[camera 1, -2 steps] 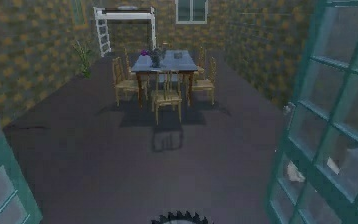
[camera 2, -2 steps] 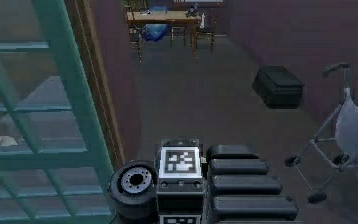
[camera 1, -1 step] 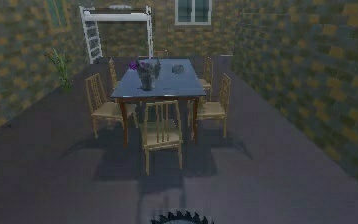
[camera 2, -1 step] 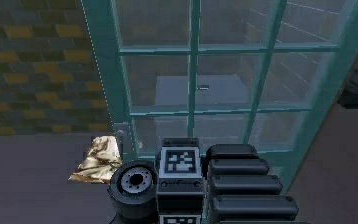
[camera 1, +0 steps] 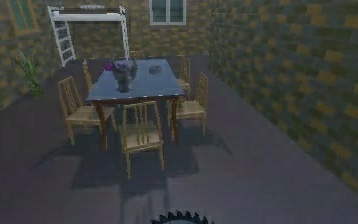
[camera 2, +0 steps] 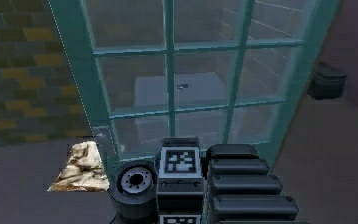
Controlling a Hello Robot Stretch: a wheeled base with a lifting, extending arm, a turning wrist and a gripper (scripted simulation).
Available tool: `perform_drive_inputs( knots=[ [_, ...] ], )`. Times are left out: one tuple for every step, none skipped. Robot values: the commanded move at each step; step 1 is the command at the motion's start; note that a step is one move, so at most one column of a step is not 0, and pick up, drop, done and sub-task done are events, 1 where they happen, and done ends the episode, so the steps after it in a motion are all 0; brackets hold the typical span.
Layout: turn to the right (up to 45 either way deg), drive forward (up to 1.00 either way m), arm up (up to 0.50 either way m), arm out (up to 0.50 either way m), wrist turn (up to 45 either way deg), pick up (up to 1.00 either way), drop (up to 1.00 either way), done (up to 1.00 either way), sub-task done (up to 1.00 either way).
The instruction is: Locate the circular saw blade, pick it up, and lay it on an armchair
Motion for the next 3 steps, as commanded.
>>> perform_drive_inputs(
  knots=[
    [0.0,0.35,0.0,0.0,0.0,0.0,0.0,0.0,0.0],
    [30.0,0.0,0.0,0.0,0.0,0.0,0.0,0.0,0.0],
    [0.0,1.0,0.0,0.0,0.0,0.0,0.0,0.0,0.0]
  ],
)
